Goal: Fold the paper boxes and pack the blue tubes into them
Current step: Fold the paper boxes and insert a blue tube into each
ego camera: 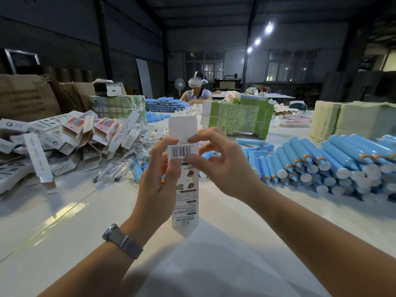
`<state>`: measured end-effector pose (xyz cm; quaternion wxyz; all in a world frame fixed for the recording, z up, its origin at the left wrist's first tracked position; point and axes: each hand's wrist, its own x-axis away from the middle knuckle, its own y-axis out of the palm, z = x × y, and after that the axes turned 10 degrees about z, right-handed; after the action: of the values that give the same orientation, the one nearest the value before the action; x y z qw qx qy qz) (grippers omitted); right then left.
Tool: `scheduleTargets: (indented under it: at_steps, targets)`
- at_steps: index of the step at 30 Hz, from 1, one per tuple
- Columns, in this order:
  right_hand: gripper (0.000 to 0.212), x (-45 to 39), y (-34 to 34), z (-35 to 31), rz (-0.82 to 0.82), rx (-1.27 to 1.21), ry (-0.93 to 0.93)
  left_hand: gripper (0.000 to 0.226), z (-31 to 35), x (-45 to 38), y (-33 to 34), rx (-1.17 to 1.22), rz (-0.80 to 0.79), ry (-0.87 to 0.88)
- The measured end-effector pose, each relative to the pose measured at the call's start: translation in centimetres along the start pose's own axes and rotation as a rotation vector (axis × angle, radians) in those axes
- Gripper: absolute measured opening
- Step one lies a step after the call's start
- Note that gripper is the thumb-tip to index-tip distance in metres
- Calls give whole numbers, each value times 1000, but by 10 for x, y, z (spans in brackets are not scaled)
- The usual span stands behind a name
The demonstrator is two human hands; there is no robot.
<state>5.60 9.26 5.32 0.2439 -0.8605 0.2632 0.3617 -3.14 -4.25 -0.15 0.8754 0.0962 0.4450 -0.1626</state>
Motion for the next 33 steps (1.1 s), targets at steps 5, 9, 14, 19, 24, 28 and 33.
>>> scheduleTargets:
  at_steps: [5,9,14,19,24,28,33]
  targets:
    - [23,-2,-3,-4,17,18,-94,27,1,0,1,9,-5,35]
    - [26,-2,-3,-5,88,118,-192,27,2,0,1,18,-3,22]
    - [30,-1,0,-4,158,170,-267,28,4,0,1,37,6,-6]
    - [49,4,7,-5,186,168,-282,32,6,1,4,56,53,2]
    - [27,3,4,-2,152,280,-358,42,3,-1,3,73,73,-35]
    - [20,0,2,-6,96,255,-329,33,0,-3,1,-7,32,-23]
    - [11,-1,2,-9,46,150,-255,29,6,-1,1,31,27,-21]
